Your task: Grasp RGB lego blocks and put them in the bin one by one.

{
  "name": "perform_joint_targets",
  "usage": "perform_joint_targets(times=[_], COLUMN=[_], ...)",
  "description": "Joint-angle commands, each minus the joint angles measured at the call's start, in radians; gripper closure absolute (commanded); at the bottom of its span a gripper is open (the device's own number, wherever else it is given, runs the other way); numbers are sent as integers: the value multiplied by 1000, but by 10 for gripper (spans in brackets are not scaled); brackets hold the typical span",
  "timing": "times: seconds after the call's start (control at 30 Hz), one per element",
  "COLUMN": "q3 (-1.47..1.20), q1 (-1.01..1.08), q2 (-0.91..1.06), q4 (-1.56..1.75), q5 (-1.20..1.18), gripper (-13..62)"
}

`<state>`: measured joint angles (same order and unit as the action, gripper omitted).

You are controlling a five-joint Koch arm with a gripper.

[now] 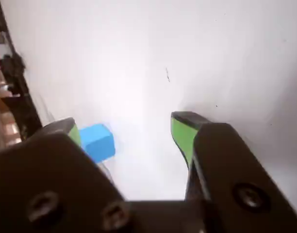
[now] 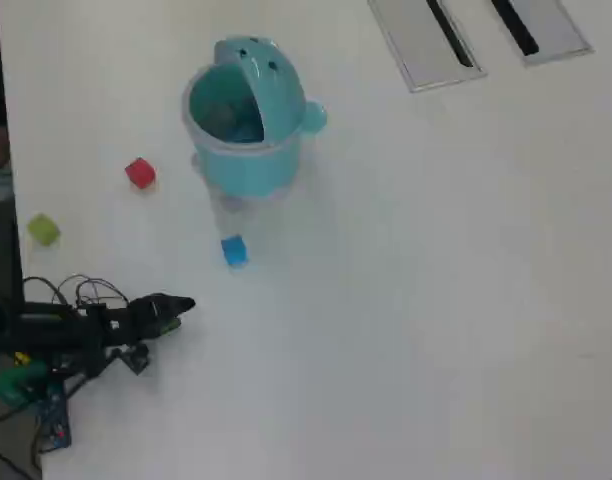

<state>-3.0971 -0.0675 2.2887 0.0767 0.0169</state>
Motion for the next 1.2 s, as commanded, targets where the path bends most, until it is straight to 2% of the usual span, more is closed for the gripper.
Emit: perform_joint_targets(times=[0.0,0.53,0.77,1.17], q3=[-74,-74,-74,-69], q1=[-3,-8,3,5], q2=[52,57,58,61], q4=[-58,-37,250,486], q5=[5,9,60,147], gripper=[148,149,157,165])
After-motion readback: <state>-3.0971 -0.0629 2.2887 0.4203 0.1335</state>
